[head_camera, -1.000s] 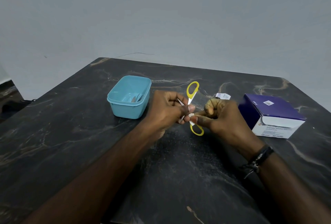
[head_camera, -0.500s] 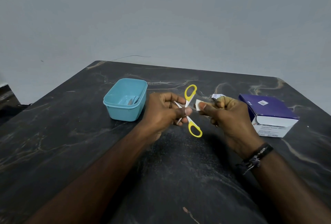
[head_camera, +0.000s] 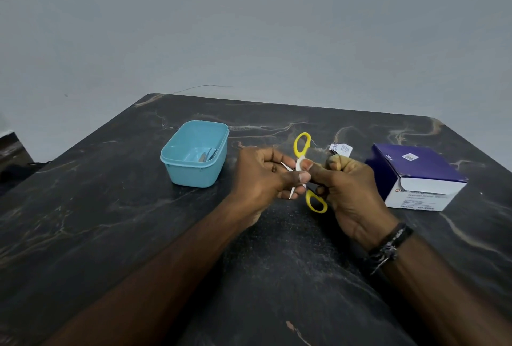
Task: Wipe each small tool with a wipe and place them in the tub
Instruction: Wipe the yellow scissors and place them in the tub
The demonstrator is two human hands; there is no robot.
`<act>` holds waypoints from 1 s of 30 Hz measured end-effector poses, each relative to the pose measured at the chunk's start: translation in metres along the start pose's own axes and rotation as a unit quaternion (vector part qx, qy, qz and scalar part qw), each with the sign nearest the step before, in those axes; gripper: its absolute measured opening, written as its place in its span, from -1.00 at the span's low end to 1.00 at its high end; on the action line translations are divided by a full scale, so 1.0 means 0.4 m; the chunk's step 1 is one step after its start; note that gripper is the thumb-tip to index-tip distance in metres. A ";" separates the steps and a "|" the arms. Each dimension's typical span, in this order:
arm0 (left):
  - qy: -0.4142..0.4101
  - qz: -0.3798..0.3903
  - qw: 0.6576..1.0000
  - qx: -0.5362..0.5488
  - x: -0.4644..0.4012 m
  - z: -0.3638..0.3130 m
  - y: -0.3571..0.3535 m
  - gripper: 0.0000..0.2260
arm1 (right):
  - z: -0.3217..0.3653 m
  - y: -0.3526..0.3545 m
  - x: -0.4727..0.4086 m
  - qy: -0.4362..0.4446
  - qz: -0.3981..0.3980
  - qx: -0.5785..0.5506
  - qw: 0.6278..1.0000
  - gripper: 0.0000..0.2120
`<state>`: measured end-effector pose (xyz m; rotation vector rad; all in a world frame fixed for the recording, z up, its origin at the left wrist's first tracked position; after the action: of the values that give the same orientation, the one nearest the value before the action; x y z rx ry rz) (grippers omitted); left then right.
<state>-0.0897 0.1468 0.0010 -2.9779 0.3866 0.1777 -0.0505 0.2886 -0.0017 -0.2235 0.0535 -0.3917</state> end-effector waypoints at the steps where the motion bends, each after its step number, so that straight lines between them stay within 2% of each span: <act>1: -0.001 0.003 1.000 -0.002 0.001 0.000 -0.002 -0.80 | -0.001 0.002 0.000 0.000 -0.002 -0.002 1.000 -0.56; 11: 0.011 0.037 0.999 -0.018 0.006 0.012 -0.022 -0.78 | 0.024 0.029 -0.004 0.039 -0.049 -0.004 0.998 -0.74; 18: 0.011 0.025 1.000 -0.013 -0.001 0.010 -0.008 -0.82 | 0.003 0.007 0.004 0.024 -0.026 0.034 0.999 -0.54; 24: 0.030 0.050 0.998 -0.021 0.004 0.016 -0.022 -0.82 | 0.031 0.039 -0.002 0.049 -0.073 0.007 0.996 -0.56; 30: 0.034 0.053 0.998 -0.022 0.006 0.015 -0.021 -0.82 | 0.028 0.036 -0.005 0.049 -0.064 0.009 0.997 -0.59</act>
<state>-0.0859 0.1553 -0.0043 -3.0143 0.5568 0.0963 -0.0459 0.3047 0.0060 -0.1911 0.1337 -0.5305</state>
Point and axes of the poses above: each hand's wrist, its own x-axis away from the middle knuckle, its own y-axis out of the back of the hand, z = x × y, the point moved 8 cm from there along -x, towards the middle knuckle, and after that the axes turned 2 degrees about -z, right-handed, at the moved point
